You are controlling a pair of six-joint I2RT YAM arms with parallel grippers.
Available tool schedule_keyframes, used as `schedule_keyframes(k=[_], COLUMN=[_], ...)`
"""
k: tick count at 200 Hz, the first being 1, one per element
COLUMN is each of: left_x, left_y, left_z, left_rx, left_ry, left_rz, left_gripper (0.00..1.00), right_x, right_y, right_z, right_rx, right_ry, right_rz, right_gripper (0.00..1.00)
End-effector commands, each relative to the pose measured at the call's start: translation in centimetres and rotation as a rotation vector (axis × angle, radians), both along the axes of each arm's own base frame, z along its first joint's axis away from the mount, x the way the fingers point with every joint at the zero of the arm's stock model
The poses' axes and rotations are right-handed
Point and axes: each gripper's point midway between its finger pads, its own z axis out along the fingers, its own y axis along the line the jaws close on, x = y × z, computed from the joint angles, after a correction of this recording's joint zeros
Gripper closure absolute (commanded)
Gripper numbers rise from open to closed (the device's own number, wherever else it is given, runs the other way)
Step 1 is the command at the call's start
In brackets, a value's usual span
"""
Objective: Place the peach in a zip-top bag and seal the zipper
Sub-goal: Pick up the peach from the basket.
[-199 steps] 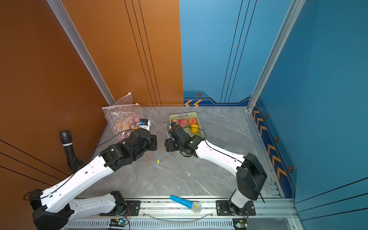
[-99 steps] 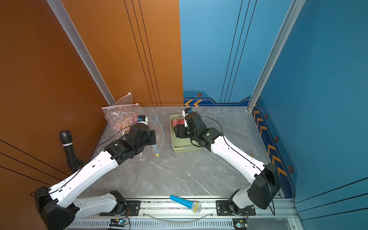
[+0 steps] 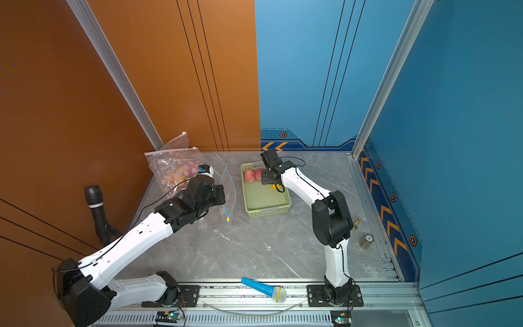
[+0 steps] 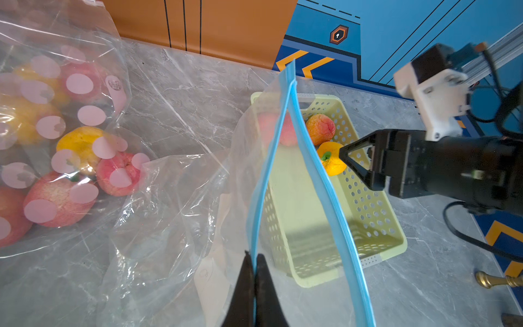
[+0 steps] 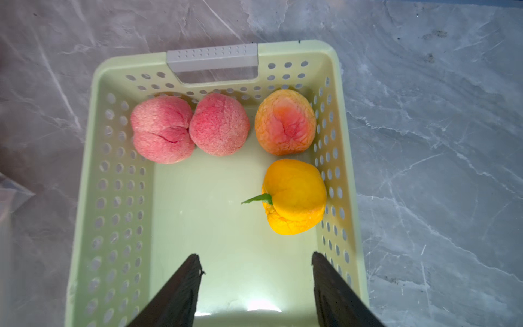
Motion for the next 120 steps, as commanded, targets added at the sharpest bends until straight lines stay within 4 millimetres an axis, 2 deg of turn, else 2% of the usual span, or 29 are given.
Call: schedule_keyframes(k=[1,31,89,120], left_x=[0.0,0.1,0.3,0.4], left_y=[0.0,0.0,-0.1,-0.1], left_z=[-1.2,-1.3,-1.6,-1.7], left_rx=[-0.018,-0.022,-0.034,-0.037], left_ry=[0.017,0.021,0.03,0.032], left_rz=[0.005,0.005,0.001,0.003], left_gripper=[1.0,1.0,1.0,1.0], right_x=[1.0,1.8,2.9,2.8], right_y=[-1.1,-1.3,-1.0,-0.6], right_z=[0.0,-2.7,-6.1,-7.8], right_rx=[-0.11,-0.166,-0.204,-0.215], right_ry=[-0.003,0.033,0.08,0.114], right_rz=[-0.033,-0.047,-0.008,0.041], right_gripper=[0.34,0.31,0.22,0.22])
